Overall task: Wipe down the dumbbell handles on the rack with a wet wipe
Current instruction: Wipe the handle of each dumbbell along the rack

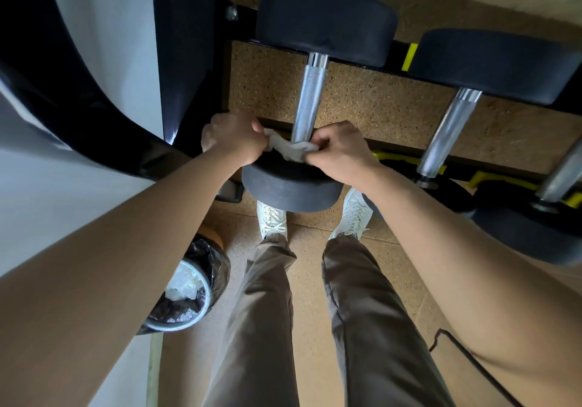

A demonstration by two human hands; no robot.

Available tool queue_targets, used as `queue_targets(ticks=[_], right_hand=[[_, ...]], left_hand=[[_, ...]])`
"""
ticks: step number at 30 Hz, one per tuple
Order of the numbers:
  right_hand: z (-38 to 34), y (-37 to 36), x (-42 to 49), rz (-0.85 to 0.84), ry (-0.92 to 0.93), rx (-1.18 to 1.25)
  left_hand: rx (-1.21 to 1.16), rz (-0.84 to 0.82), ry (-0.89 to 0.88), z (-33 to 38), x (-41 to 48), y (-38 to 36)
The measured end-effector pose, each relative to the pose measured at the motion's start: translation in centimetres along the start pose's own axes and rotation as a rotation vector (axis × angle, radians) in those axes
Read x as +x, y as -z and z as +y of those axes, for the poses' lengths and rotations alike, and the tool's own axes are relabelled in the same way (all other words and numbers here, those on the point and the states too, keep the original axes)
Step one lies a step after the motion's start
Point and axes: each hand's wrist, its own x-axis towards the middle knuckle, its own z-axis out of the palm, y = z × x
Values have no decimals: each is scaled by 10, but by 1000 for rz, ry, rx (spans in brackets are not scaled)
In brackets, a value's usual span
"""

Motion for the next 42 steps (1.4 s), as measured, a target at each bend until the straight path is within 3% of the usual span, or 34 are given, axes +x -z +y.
queue_targets(ticks=[6, 9, 11, 17, 23, 25, 28, 30, 33, 38, 42], right_hand=[[35, 15, 4, 166, -127, -100], [50, 31, 6, 415, -255, 109], [49, 40, 7, 491, -331, 355], [15, 41, 15, 321, -269, 1074], [-31, 37, 29, 300, -276, 1530], [-36, 33, 31, 265, -301, 1608], [-30, 27, 35, 196, -281, 1509], [-30, 25, 38, 196, -317, 1414], [-32, 27, 42, 202, -372, 1395], [-23, 38, 25, 242, -378, 1614], [-11, 38, 9, 295, -343, 1696]], left_hand=[[-289, -183, -137, 11, -10, 4], [-401, -53, -145, 7, -14, 5], [-503, -25, -89, 6, -9, 5], [-952, -85, 131, 38, 15, 7], [-1343, -330, 189, 67, 26, 15], [-1437, -354, 188, 69, 26, 18], [-1482, -224, 247, 63, 21, 23], [-1634, -108, 287, 55, 18, 26], [-1882, -65, 258, 49, 13, 26], [-1764, -210, 183, 65, 6, 8], [-1583, -190, 166, 72, 10, 9]])
